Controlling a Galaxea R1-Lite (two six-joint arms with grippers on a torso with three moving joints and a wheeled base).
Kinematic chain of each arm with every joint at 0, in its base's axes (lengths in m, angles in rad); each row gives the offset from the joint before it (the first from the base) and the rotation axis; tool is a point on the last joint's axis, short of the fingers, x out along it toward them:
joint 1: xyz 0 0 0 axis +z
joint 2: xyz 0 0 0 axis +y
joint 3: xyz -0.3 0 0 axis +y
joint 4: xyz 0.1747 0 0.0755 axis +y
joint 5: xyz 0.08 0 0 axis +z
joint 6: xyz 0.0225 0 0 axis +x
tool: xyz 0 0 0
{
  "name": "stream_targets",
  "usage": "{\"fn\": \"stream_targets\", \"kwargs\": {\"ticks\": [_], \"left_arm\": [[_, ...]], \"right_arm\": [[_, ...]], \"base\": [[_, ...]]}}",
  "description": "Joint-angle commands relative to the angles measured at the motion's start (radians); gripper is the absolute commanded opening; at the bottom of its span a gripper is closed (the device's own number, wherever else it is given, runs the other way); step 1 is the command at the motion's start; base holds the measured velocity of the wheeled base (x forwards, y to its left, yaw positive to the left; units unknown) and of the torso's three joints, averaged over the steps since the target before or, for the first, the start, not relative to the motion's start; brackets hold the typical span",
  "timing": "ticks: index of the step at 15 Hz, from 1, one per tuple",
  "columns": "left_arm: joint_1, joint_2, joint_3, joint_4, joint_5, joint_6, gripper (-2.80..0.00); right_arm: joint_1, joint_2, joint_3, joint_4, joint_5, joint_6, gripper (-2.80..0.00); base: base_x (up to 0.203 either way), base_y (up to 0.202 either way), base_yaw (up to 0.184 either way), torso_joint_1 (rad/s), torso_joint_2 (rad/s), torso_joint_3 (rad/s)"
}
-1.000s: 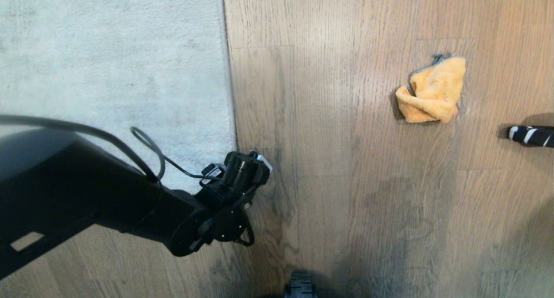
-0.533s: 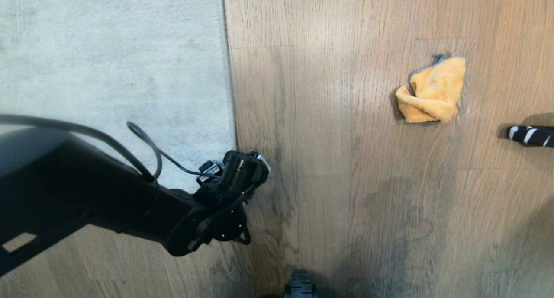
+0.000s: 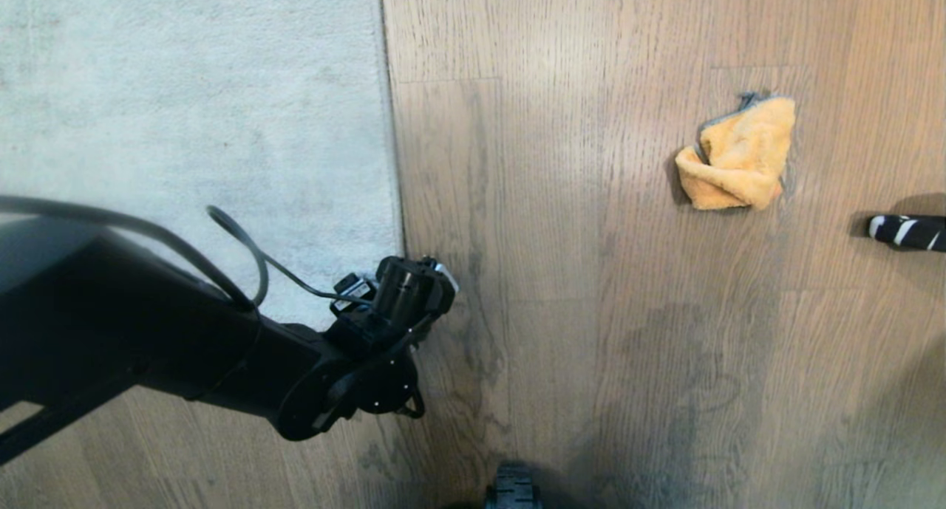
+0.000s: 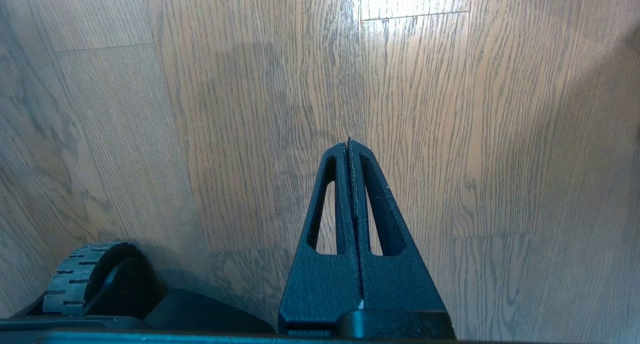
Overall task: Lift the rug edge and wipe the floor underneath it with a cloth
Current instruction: Lift up the carpet
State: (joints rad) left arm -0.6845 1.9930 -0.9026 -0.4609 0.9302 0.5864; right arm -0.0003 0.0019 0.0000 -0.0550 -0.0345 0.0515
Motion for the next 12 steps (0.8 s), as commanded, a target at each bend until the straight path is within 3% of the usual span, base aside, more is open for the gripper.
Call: {"fn": "stream_targets", "kwargs": {"ticks": [1,5,12], "left_arm": [[-0.01,0.003,-0.016,-0.012,0.016,-0.001,0.0],[-0.051,0.038,-0.052,-0.082,0.085,-0.005,0.0],[-0.105,0.079,-0.072,-0.088,0.181,-0.026,0.0]], "right_arm": [[0.0,0.0,0.0,0.0,-0.001,0.001,-2.8],[0.0,0.0,0.0,0.0,-0.001,0.001,-2.8],[0.0,0.0,0.0,0.0,-0.001,0.001,-2.8]], "base": [[0.0,0.0,0.0,0.0,0.0,0.0],[0.0,0.0,0.0,0.0,0.0,0.0],[0.0,0.0,0.0,0.0,0.0,0.0]]}}
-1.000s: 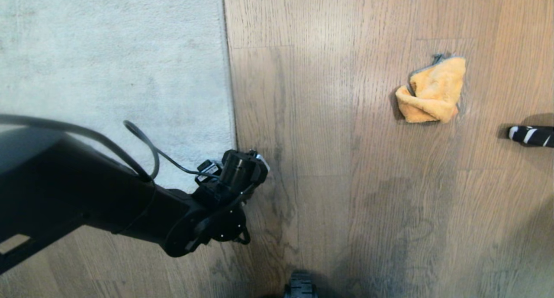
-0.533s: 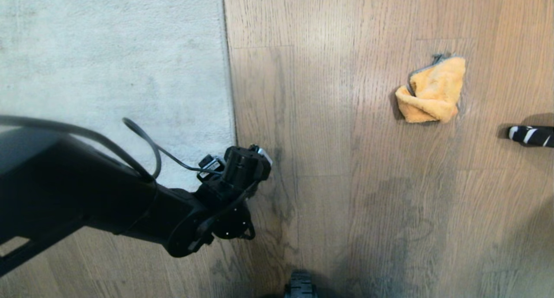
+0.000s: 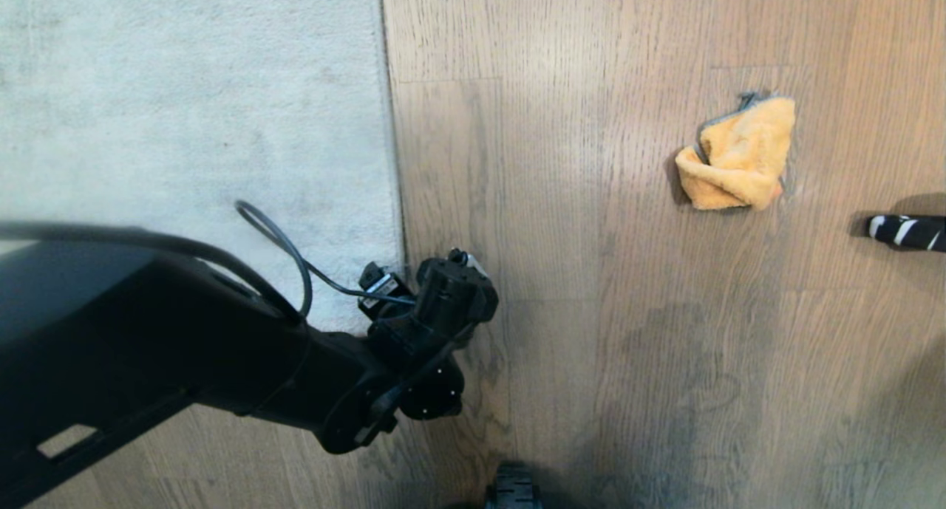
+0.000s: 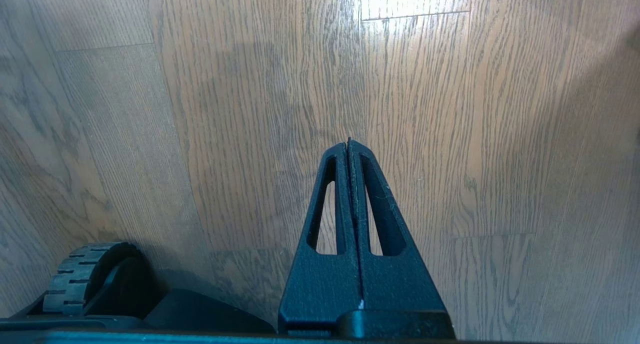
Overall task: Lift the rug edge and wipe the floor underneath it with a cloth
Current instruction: Lift up the carpet
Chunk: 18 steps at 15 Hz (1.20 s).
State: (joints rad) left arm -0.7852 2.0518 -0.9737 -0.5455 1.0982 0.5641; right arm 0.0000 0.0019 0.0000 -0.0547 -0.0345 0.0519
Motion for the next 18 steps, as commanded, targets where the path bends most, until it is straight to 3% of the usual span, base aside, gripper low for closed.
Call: {"fn": "stream_targets", "kwargs": {"ticks": [1,9,12,18], "left_arm": [[-0.005,0.033,0.001,-0.004,0.019,-0.016,0.0],[0.01,0.088,0.0,-0.005,0.054,-0.044,0.0],[0.024,0.115,-0.003,-0.074,0.056,-0.036,0.0],[0.049,0.137,0.005,-0.218,0.055,0.073,0.0]], "right_arm": [[0.0,0.0,0.0,-0.001,-0.001,0.0,-2.8],[0.0,0.0,0.0,-0.001,0.001,0.0,-2.8],[0.0,0.0,0.0,-0.001,-0.001,0.0,-2.8],[0.0,0.0,0.0,-0.001,0.001,0.0,-2.8]], "base": [[0.0,0.0,0.0,0.0,0.0,0.0],[0.0,0.0,0.0,0.0,0.0,0.0],[0.0,0.0,0.0,0.0,0.0,0.0],[0.0,0.0,0.0,0.0,0.0,0.0]]}}
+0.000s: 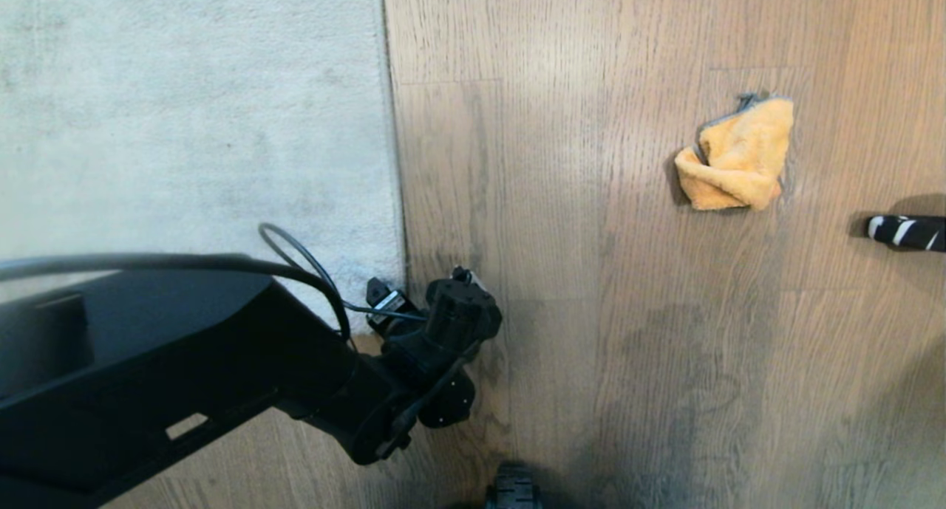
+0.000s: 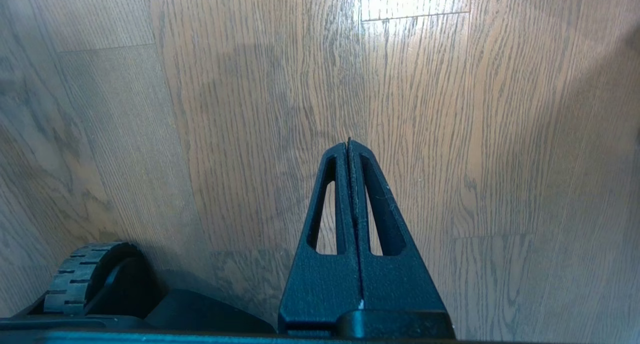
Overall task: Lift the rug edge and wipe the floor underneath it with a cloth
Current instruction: Lift up the carpet
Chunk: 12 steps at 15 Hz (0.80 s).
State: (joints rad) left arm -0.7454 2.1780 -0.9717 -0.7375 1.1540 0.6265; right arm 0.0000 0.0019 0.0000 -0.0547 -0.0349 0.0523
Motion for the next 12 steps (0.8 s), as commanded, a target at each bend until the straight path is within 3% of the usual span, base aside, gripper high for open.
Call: {"fn": "stream_targets", "kwargs": {"ticks": [1,12], "left_arm": [[0.014,0.01,0.008,-0.031,0.0,0.024,0.0],[0.057,-0.065,0.102,-0.031,0.0,0.08,0.0]], "right_arm": [[-0.001,0.0,0.0,-0.001,0.0,0.0,-2.8],[0.0,0.0,0.0,-0.001,0.0,0.0,-2.8]], "base": [[0.0,0.0,0.0,0.0,0.0,0.0],[0.0,0.0,0.0,0.0,0.0,0.0]]}}
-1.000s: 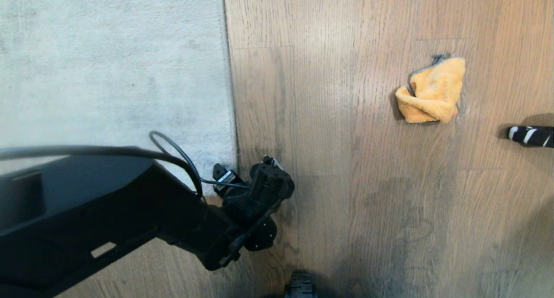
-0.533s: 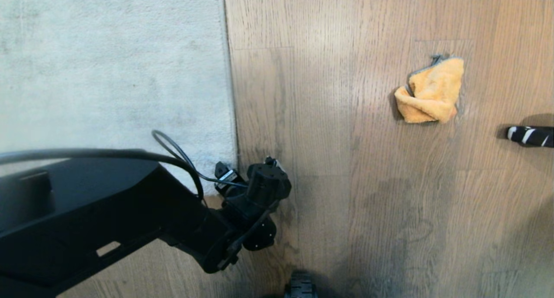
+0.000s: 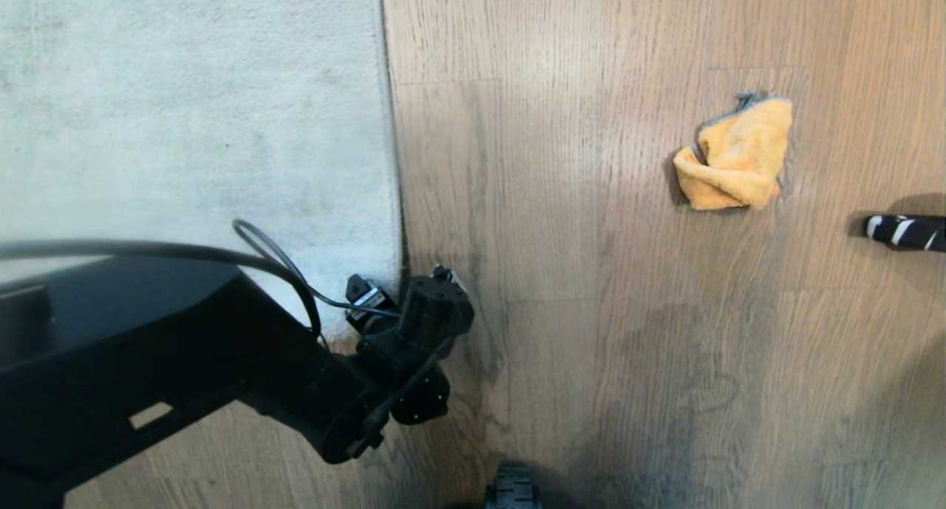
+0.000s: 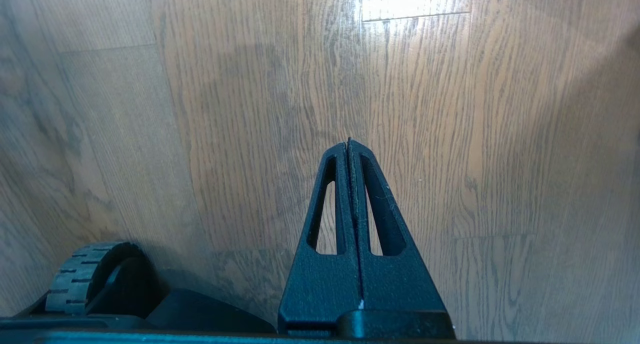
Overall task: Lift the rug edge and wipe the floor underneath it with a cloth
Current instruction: Lift up the carpet
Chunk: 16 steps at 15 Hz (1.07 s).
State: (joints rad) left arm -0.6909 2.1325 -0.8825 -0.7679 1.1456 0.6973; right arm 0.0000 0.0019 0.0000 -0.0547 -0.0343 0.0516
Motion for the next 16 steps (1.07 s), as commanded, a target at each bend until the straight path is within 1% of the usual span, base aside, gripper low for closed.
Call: {"fn": "stream_targets", "kwargs": {"ticks": [1,5,9,10,16], "left_arm": [[0.002,-0.026,0.017,-0.001,0.008,0.014,0.0],[0.008,-0.055,0.035,-0.001,0.008,0.02,0.0],[0.035,-0.127,0.066,-0.001,0.008,0.099,0.0],[0.044,-0.143,0.079,-0.001,0.008,0.106,0.0],[0.104,-0.257,0.199,-0.002,0.002,0.111,0.0]], "right_arm": [[0.0,0.0,0.0,-0.001,-0.001,0.001,-2.8],[0.0,0.0,0.0,-0.001,0.0,0.001,-2.8],[0.0,0.0,0.0,-0.001,-0.001,0.001,-2.8],[0.0,0.0,0.0,-0.001,0.001,0.001,-2.8],[0.0,0.0,0.0,-0.001,0.001,0.001,-2.8]], "base": [[0.0,0.0,0.0,0.0,0.0,0.0],[0.0,0.0,0.0,0.0,0.0,0.0],[0.0,0.0,0.0,0.0,0.0,0.0],[0.0,0.0,0.0,0.0,0.0,0.0],[0.0,0.0,0.0,0.0,0.0,0.0]]}}
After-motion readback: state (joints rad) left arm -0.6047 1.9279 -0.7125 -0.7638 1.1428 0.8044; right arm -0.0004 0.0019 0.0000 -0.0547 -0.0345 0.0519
